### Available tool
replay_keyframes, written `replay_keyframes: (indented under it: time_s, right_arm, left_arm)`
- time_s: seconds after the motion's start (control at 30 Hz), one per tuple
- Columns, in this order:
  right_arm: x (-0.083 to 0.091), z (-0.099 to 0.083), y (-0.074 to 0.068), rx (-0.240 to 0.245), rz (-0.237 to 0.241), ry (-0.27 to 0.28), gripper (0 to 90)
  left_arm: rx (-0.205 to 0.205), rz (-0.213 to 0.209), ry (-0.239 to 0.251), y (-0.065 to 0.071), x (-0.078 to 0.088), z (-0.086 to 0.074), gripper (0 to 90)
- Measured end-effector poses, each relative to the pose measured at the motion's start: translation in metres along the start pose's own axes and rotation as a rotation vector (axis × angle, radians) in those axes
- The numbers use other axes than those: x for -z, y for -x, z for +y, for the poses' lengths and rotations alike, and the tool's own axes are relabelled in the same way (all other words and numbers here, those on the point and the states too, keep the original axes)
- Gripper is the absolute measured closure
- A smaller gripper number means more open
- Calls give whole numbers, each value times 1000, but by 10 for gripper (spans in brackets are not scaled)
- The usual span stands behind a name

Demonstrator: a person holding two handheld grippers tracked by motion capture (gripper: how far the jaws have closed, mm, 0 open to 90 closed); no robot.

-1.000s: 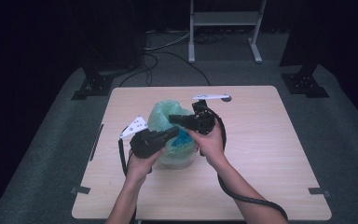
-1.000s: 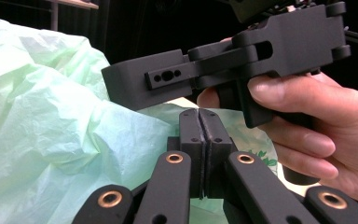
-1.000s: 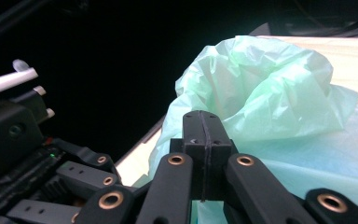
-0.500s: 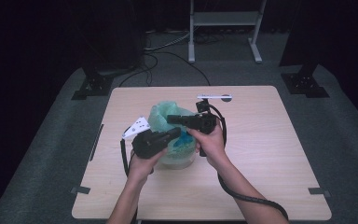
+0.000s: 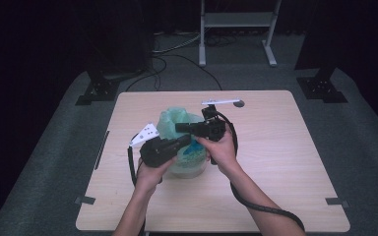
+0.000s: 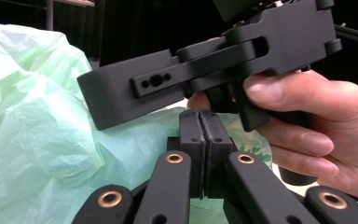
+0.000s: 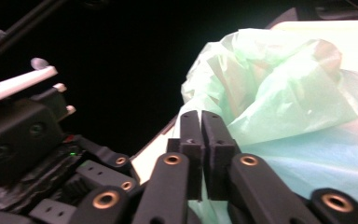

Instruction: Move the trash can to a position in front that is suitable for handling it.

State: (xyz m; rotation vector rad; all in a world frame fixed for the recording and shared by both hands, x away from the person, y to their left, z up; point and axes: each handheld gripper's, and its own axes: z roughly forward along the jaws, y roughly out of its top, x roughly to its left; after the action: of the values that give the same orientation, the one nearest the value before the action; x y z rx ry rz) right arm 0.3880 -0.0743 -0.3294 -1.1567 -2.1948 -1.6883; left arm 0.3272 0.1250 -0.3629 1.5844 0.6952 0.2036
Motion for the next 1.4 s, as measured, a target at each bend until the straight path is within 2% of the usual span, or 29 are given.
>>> replay_keyframes:
  time_s: [0.2, 0.4, 0.53, 0.67, 0.8, 0.93, 1.23, 1.4]
  right_arm:
    - [0, 0, 2, 0, -48, 3, 900]
    - [5, 1, 8, -22, -58, 25, 900]
    - [8, 0, 12, -38, -55, 41, 900]
    - [10, 0, 14, -48, -46, 52, 900]
    - [12, 1, 12, -33, -47, 64, 900]
    - [13, 2, 9, -19, -48, 71, 900]
    - [24, 9, 4, -24, -31, 106, 900]
    - [32, 14, 3, -30, -19, 135, 900]
  left_arm:
    - [2, -3, 2, -1, 2, 1, 878]
    - [23, 0, 31, -3, 12, 8, 762]
    - [55, 27, 78, -11, 25, 14, 694]
    - [86, 78, 109, -22, 38, 17, 593]
    - [132, 168, 114, -34, 47, 16, 443]
    - [169, 223, 122, -43, 54, 15, 380]
    - [212, 295, 124, -55, 60, 11, 278]
    - [229, 317, 122, -59, 61, 10, 232]
